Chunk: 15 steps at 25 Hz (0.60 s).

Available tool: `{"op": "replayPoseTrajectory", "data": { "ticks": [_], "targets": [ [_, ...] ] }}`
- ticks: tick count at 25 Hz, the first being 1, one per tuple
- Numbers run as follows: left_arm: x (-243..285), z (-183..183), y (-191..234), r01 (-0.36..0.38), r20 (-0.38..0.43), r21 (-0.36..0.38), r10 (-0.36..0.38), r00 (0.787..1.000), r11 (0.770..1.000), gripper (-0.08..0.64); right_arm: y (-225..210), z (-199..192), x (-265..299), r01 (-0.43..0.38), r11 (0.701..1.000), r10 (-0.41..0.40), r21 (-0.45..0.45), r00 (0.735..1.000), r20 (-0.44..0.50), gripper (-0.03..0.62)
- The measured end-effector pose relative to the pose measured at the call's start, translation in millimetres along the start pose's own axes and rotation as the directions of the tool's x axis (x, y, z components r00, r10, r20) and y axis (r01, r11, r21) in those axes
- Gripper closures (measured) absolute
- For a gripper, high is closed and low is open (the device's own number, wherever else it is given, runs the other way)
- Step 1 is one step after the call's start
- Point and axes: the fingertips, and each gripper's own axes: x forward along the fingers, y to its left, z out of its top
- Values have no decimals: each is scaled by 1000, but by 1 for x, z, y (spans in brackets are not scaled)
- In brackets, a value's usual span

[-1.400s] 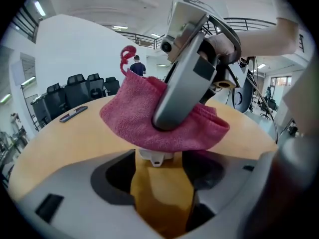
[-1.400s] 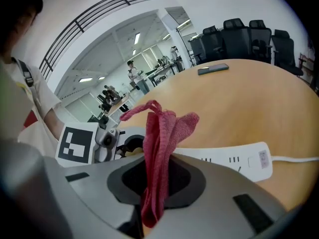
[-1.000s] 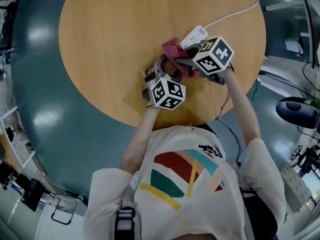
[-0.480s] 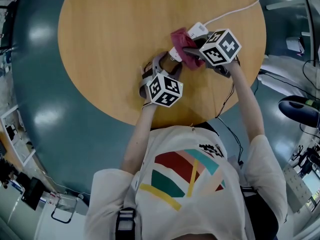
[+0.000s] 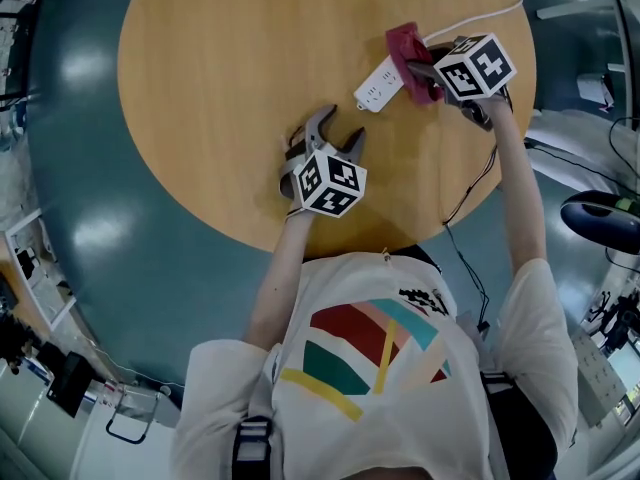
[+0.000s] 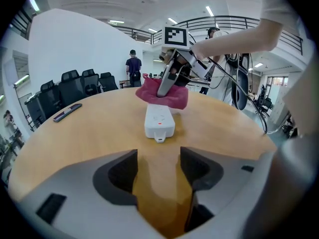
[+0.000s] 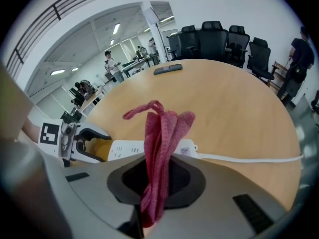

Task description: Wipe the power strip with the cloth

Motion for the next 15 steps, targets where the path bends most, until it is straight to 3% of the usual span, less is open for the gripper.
{"op": "replayPoseTrajectory", "data": {
  "ticks": [5, 15],
  "targets": [
    [-3, -2, -2, 8, -8, -6, -8, 1000, 1000, 247, -23, 5, -7, 36, 999, -36, 10, 999, -7, 553],
    [-4, 3, -6, 16, -13, -14, -16, 1000, 1000, 247, -83, 3, -35, 192, 979, -193, 68, 981, 0, 553]
  ]
}}
